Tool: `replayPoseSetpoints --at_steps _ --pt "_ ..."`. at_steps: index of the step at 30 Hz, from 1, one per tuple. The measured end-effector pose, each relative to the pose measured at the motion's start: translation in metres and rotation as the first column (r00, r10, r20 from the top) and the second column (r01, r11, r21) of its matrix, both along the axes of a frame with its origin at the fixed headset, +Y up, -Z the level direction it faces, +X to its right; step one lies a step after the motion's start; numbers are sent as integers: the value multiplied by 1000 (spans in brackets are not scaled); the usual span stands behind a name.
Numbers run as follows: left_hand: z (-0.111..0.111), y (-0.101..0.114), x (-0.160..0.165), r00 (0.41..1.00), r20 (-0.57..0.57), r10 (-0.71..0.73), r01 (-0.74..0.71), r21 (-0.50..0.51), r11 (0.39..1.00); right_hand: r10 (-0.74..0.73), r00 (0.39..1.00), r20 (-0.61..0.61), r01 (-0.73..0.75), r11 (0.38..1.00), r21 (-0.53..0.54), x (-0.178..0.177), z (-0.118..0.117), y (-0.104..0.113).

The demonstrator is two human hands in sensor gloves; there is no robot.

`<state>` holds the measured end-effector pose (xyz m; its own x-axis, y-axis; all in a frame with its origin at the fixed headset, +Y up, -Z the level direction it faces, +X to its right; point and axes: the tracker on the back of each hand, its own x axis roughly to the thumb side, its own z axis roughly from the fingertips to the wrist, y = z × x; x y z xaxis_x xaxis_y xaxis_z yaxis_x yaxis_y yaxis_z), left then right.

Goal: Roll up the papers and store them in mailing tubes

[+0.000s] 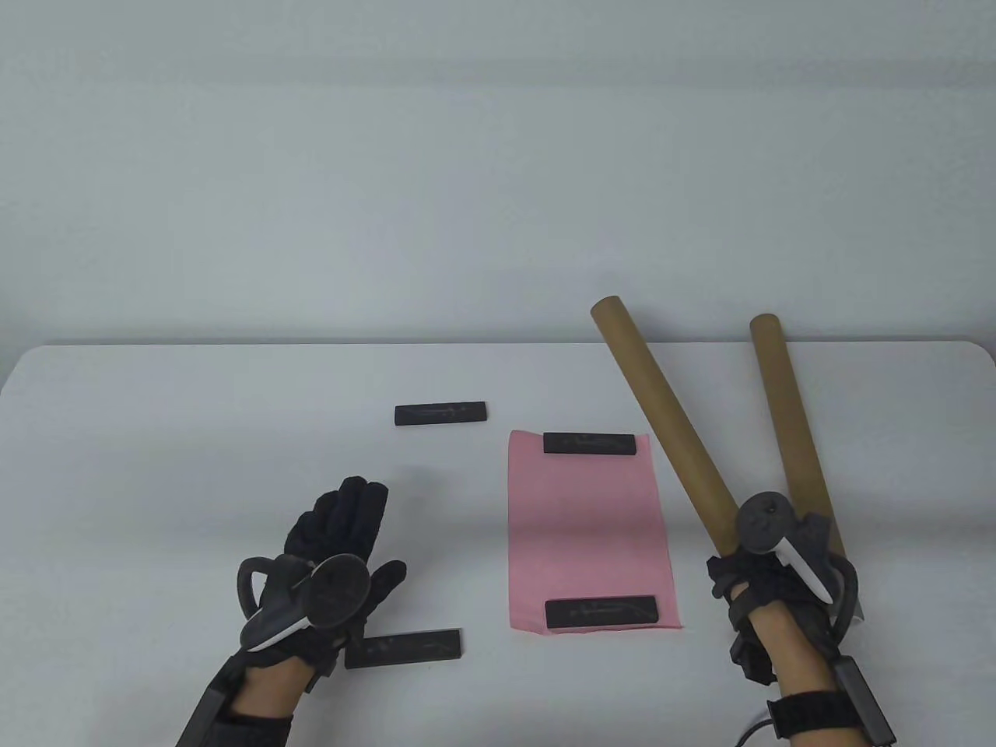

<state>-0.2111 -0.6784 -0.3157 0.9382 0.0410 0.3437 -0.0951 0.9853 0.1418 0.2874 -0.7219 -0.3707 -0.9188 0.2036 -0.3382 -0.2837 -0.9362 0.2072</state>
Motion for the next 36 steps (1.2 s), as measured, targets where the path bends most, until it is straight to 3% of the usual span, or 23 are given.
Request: replayPoseSetpoints --at_steps 4,13,27,36 --pt "-1 1 -5 1000 -12 20 -20 -2 1000 -57 994 93 64 995 -75 -4 -24 -6" --pt "-4 -2 -11 1000 -24 21 -21 -19 1000 7 975 220 44 973 -226 -11 -63 -14" --pt "-3 -5 -7 1000 -9 0 0 -26 1000 68 961 266 -4 972 -234 -15 -76 -36" --pt "-5 -7 -8 1000 -21 9 -10 -44 999 164 962 219 -108 963 -248 -20 -78 -41"
